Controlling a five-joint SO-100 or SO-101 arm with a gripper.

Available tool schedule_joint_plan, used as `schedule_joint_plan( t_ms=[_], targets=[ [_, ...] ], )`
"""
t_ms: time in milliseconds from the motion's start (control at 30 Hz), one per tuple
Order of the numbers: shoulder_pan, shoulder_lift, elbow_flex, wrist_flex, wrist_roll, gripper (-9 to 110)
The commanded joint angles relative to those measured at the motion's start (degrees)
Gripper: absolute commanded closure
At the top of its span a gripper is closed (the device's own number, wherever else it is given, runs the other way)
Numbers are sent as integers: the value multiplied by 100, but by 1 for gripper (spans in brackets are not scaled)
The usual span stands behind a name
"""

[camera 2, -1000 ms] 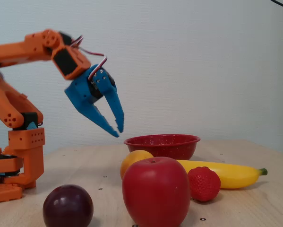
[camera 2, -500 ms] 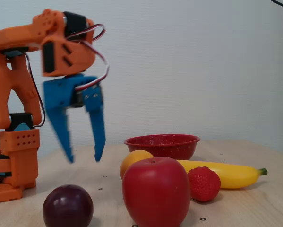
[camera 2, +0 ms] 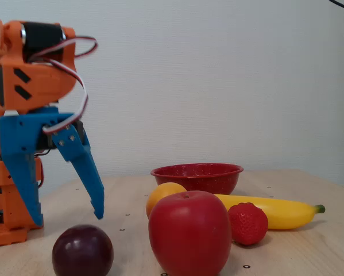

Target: Put the plum in the red bowl.

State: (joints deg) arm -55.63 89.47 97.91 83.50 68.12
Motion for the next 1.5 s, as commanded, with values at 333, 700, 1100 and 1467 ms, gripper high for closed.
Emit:
schedule_joint_plan(
  t_ms=[333, 700, 1100, 1467],
  targets=[
    [-114, -668, -246, -809, 668, 67],
    [-123, -905, 26, -1310, 976, 66],
    [-26, -1081, 26, -1529, 1002, 70],
    [-9, -1011, 0, -1556, 1037, 101]
  ],
)
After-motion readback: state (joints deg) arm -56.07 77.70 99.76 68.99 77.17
